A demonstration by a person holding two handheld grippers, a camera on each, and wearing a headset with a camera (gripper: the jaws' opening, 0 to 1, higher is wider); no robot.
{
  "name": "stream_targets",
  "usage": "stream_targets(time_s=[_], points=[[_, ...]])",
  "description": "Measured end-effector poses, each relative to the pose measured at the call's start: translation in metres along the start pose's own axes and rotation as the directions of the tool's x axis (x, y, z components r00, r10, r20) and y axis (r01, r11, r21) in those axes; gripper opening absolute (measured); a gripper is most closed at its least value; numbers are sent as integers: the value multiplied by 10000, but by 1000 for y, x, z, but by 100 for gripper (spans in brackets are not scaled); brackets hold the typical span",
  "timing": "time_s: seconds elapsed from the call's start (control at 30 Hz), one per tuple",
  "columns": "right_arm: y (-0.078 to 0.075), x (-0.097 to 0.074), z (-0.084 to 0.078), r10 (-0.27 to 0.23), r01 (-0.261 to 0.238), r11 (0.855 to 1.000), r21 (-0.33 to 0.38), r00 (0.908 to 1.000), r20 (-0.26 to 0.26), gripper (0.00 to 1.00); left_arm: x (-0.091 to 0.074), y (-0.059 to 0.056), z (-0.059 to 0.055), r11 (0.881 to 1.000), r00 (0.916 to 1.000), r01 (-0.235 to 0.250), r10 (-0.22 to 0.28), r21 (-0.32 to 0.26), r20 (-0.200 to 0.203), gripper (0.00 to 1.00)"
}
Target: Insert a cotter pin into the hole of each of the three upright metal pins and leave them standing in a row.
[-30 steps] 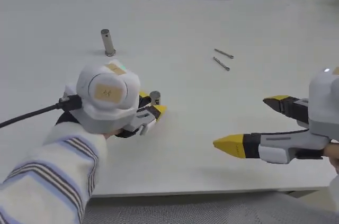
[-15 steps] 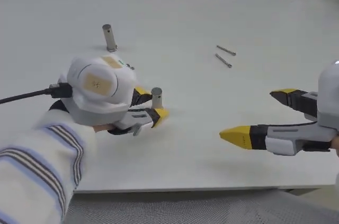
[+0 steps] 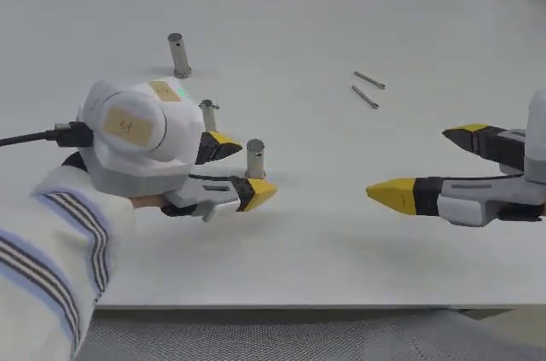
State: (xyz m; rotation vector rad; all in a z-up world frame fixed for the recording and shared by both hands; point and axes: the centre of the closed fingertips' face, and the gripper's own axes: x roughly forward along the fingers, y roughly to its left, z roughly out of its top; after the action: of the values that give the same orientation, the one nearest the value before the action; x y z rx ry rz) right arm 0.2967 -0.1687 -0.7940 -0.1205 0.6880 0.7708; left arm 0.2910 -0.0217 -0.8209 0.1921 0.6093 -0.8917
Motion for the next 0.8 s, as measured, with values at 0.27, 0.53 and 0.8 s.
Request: stream_targets(time_s=[0.27, 0.53, 0.8], points=[[-6, 5, 5, 115, -117, 9999, -108, 9998, -171, 79, -5, -8, -10, 9984, 9981, 496, -505, -260, -364, 47], [-18, 13, 16, 253, -272, 9984, -501, 9989, -386, 71, -10, -9, -11, 9980, 9979, 517, -531, -370, -381, 47], [-34, 26, 28, 395, -488, 9924, -1128, 9958, -829, 63, -11, -13, -14, 9972, 9967, 663, -677, -334, -440, 47]])
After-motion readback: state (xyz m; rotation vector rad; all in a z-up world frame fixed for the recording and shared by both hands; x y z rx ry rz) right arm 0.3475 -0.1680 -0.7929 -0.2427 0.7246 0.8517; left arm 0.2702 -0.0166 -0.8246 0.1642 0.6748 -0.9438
